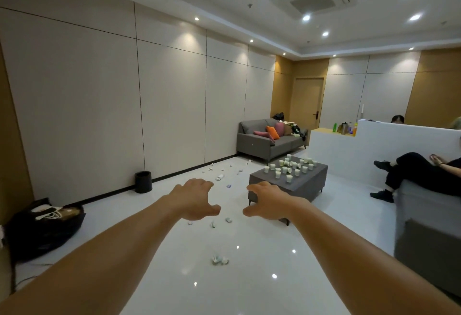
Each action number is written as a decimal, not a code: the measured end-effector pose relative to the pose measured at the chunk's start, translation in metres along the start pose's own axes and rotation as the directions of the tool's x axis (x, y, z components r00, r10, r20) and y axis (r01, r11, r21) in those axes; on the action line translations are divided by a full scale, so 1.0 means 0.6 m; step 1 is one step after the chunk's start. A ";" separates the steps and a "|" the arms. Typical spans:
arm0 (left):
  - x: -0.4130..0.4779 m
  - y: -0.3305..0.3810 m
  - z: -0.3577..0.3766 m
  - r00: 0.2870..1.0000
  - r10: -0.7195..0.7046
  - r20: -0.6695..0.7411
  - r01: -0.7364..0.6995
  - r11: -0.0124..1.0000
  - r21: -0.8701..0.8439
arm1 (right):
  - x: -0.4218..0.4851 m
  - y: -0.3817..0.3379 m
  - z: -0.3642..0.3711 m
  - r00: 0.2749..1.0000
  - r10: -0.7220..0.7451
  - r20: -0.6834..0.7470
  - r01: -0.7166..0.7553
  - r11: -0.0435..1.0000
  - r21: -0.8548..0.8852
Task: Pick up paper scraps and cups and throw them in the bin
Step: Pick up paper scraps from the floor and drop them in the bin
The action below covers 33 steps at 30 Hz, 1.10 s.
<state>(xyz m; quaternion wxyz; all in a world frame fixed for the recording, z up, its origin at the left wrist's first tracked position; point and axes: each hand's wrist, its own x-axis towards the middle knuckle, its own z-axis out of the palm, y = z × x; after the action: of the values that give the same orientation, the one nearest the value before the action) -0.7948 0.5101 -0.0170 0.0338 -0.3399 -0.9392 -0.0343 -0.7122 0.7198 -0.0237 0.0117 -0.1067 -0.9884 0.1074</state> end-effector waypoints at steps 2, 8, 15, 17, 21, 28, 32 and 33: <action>0.076 -0.026 0.003 1.000 -0.002 0.012 0.002 1.000 -0.007 | 0.078 0.013 -0.003 1.000 0.009 0.013 -0.009 1.000 0.012; 0.285 -0.096 0.003 1.000 -0.025 0.019 0.025 1.000 -0.014 | 0.285 0.055 -0.006 1.000 0.019 0.017 -0.020 1.000 0.021; 0.540 -0.126 0.043 0.999 -0.017 0.028 0.017 1.000 0.003 | 0.530 0.144 -0.004 1.000 0.003 0.013 -0.003 1.000 0.012; 0.615 -0.126 0.059 0.999 -0.021 0.026 0.021 1.000 -0.007 | 0.607 0.174 -0.005 1.000 -0.013 0.005 0.012 1.000 0.008; 0.765 -0.130 0.073 0.997 -0.060 0.046 0.061 0.998 -0.033 | 0.755 0.237 -0.023 0.999 -0.024 0.039 0.024 1.000 0.003; 0.990 -0.165 0.112 0.993 -0.097 0.070 0.100 0.994 -0.049 | 0.983 0.309 -0.037 0.996 -0.069 0.059 0.069 0.998 0.007; 1.127 -0.209 0.148 0.992 -0.101 0.080 0.107 0.992 -0.074 | 1.120 0.338 -0.013 0.995 -0.063 0.076 0.064 0.998 -0.002; 1.164 -0.222 0.159 0.992 -0.095 0.087 0.101 0.992 -0.073 | 1.158 0.343 -0.006 0.995 -0.063 0.082 0.064 0.998 -0.002</action>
<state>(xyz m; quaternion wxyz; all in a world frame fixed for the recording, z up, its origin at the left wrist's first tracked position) -1.4191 0.8605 -0.0567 -0.0202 -0.2954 -0.9534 -0.0582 -1.3477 1.0653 -0.0643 -0.0256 -0.0708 -0.9912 0.1088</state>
